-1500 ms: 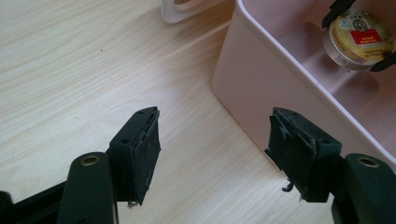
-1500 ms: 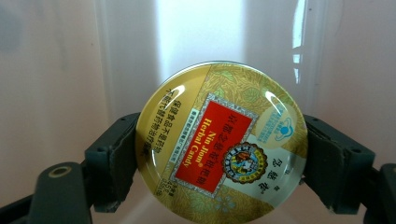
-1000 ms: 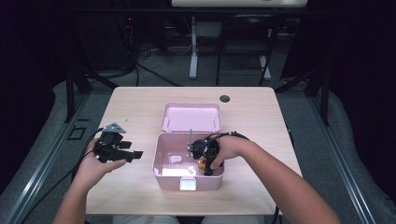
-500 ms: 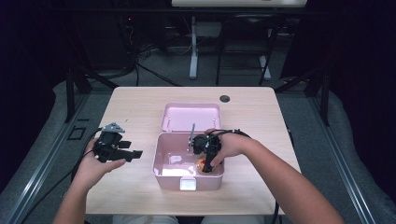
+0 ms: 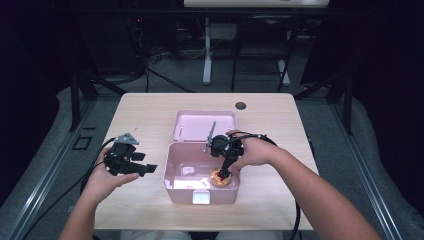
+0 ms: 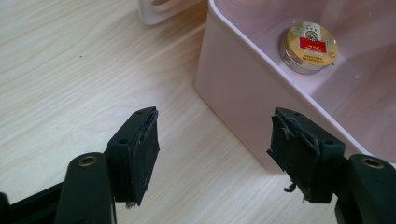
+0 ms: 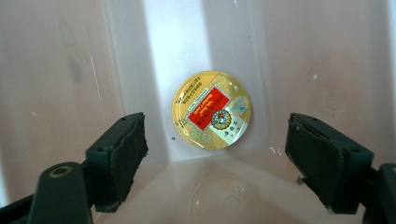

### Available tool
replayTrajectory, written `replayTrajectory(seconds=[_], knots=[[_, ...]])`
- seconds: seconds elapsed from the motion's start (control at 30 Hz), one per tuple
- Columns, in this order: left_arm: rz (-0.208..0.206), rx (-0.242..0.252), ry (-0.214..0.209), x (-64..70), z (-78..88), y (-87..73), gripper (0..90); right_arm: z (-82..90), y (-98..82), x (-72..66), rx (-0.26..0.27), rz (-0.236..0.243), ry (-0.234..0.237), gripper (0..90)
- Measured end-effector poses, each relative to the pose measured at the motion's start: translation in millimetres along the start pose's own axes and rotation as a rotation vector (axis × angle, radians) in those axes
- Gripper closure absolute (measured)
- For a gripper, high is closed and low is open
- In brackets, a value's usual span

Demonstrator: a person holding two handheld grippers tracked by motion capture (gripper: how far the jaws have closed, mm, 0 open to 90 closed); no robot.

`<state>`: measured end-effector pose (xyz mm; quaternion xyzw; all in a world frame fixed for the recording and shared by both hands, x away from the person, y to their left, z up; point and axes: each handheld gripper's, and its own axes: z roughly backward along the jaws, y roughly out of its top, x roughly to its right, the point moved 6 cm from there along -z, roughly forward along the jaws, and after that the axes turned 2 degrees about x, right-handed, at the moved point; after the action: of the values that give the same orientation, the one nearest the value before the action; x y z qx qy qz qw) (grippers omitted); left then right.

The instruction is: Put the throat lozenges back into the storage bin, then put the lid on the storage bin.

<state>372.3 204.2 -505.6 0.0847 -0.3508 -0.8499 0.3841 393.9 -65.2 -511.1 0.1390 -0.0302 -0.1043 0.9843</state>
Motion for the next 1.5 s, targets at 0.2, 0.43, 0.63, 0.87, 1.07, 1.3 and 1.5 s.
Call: replayTrajectory(seconds=[0.2,0.43,0.63,0.87,1.07,1.3,1.5], knots=[[-0.033,0.014,0.016,3.5,0.3,1.5,32.9,8.7,-6.5,2.7,0.01,-0.05,-0.007,19.7],[-0.037,0.024,0.011,5.8,1.0,2.7,35.5,19.0,-11.7,5.7,0.043,-0.115,0.005,13.8],[-0.049,0.036,0.014,8.9,1.1,4.9,39.3,26.9,-14.7,10.6,0.073,-0.129,-0.033,16.8],[-0.061,0.071,0.009,15.1,2.8,8.9,41.4,32.9,-19.9,18.5,0.1,-0.144,-0.071,23.6],[-0.07,0.091,-0.003,20.3,5.2,11.4,44.3,36.3,-19.6,27.0,0.138,-0.194,-0.099,31.0],[-0.058,0.096,-0.021,24.7,6.3,12.1,45.3,37.8,-24.5,34.1,0.139,-0.28,-0.094,35.2],[-0.075,0.093,-0.022,28.8,5.8,13.9,48.0,37.4,-30.2,38.5,0.119,-0.323,-0.105,37.7]])
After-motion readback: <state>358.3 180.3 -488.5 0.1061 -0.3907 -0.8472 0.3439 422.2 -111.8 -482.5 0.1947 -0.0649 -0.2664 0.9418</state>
